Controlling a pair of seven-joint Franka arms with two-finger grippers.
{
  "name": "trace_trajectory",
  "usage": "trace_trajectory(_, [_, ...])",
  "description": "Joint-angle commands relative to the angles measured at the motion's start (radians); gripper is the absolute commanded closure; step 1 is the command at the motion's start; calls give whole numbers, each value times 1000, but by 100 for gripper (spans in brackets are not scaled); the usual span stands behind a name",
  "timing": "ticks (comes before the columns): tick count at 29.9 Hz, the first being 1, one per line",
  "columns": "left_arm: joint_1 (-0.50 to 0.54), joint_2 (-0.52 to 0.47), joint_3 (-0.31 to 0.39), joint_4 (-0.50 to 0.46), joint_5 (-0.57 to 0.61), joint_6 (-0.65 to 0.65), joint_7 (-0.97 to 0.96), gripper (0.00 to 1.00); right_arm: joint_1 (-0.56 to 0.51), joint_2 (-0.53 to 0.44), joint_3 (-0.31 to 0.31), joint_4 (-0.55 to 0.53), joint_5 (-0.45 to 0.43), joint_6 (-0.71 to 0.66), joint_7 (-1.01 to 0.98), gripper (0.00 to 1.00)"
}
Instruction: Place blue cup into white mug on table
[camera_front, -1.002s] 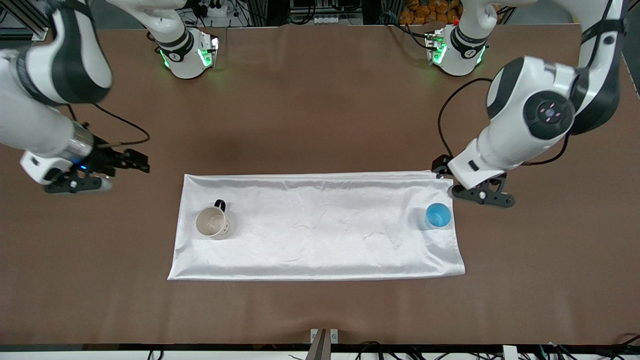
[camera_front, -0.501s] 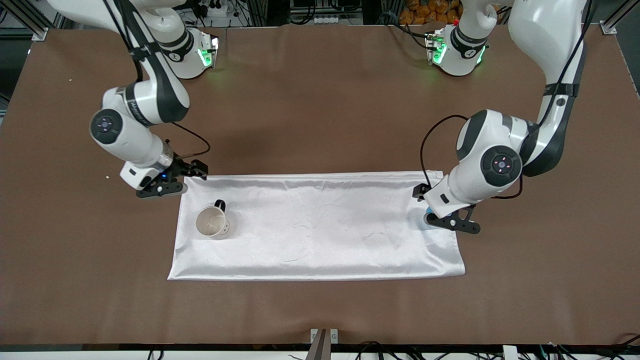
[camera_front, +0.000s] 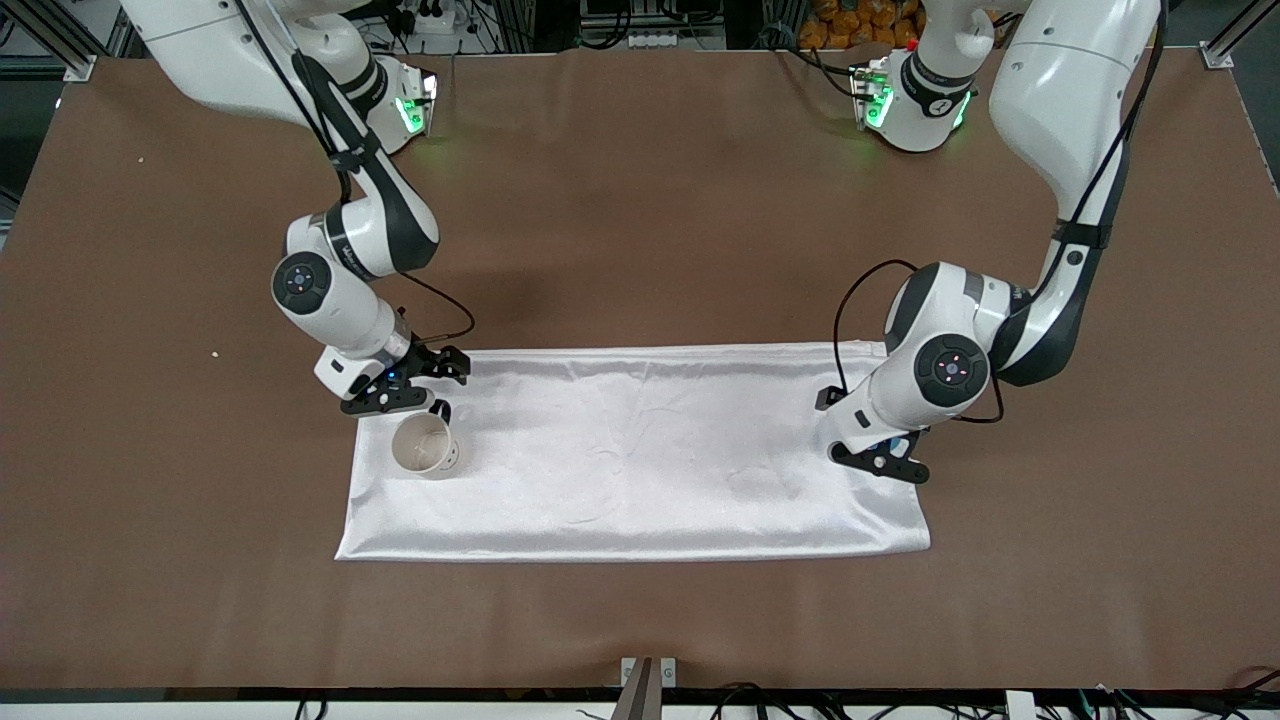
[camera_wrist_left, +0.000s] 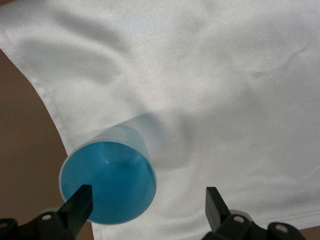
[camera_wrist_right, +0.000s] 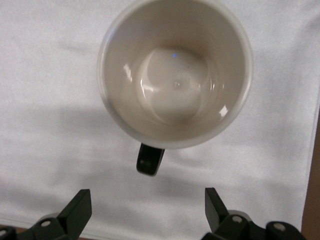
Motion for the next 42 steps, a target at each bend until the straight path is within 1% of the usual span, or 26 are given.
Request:
trace_trajectory(1, [-5, 36, -4, 22, 28, 15, -15, 0, 0, 59, -4, 93, -32, -9, 13, 0])
trace_trajectory(5, [-3, 47, -5, 21, 16, 18, -21, 0, -3, 94, -7, 142, -52, -9, 13, 0])
trace_trajectory(9, [-3, 62, -5, 18, 22, 20, -56, 0, -3, 128, -11, 184, -53, -9, 13, 0])
trace_trajectory(11, [-3, 62, -5, 16, 26, 18, -56, 21, -3, 140, -16, 198, -56, -9, 13, 0])
trace_trajectory(12, [-5, 64, -5, 16, 28, 18, -56, 36, -3, 145, -19, 202, -66, -9, 13, 0])
trace_trajectory(14, [-5, 64, -5, 16, 29, 18, -55, 70, -5, 149, -25, 207, -86, -9, 13, 0])
trace_trajectory(15, [-5, 64, -5, 16, 31, 18, -55, 84, -5, 151, -25, 207, -95, -8, 13, 0])
trace_trajectory(16, [-5, 64, -4, 15, 31, 18, -56, 95, -8, 153, -25, 207, -104, -8, 13, 0])
trace_trajectory(17, [-5, 64, -4, 13, 31, 18, -56, 100, -8, 154, -25, 205, -112, -8, 13, 1])
trace_trajectory(20, [-3, 64, -2, 9, 31, 18, -56, 100, -8, 156, -25, 205, -135, -8, 13, 22])
trace_trajectory(21, [-3, 64, -2, 9, 32, 18, -55, 100, -8, 156, -27, 205, -147, -8, 13, 33])
trace_trajectory(23, [-3, 64, -2, 9, 37, 18, -55, 100, -9, 156, -25, 204, -187, 1, 4, 62])
trace_trajectory(25, [-3, 62, -2, 7, 54, 18, -59, 100, -19, 157, -25, 202, -252, 11, 2, 83])
trace_trajectory(26, [-3, 62, -2, 4, 55, 18, -64, 100, -19, 157, -25, 202, -282, 14, 2, 90])
trace_trajectory(28, [-5, 61, -2, -1, 57, 18, -88, 100, -19, 157, -25, 202, -325, 14, 2, 99])
trace_trajectory(30, [-5, 61, -2, -1, 61, 18, -98, 100, -20, 157, -25, 202, -337, 14, 1, 100])
trace_trajectory(42, [-5, 50, -2, 1, 75, 15, -98, 100, -13, 153, -24, 201, -331, -2, 20, 100])
